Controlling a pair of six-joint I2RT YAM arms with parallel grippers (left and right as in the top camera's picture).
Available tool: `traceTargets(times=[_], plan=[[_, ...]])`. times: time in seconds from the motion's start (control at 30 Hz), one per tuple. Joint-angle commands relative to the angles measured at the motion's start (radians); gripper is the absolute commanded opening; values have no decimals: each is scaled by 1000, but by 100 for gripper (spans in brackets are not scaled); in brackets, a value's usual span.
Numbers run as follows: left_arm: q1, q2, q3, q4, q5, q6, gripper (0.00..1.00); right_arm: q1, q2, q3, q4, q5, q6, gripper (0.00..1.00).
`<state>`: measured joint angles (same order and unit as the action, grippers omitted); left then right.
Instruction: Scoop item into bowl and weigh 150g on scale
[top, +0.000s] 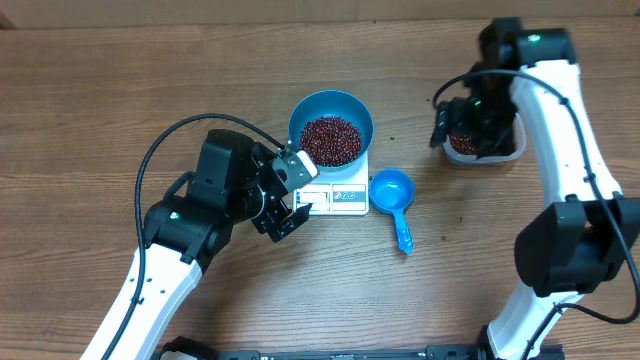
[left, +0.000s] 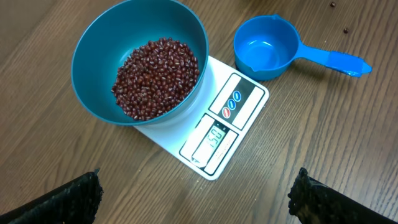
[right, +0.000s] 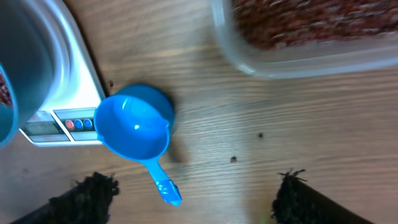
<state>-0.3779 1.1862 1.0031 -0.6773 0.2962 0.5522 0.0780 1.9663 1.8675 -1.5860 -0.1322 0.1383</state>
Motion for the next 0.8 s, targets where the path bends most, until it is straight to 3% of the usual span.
traceTargets(times=[0.0, 0.37, 0.77], plan=[[5, 3, 27, 0, 8, -17, 99, 51, -32, -30, 23, -19, -16, 84], [5, 3, 27, 0, 8, -17, 99, 162, -32, -156, 95, -19, -8, 83], [5, 3, 27, 0, 8, -17, 100, 177, -32, -349, 247, -19, 26, 80]])
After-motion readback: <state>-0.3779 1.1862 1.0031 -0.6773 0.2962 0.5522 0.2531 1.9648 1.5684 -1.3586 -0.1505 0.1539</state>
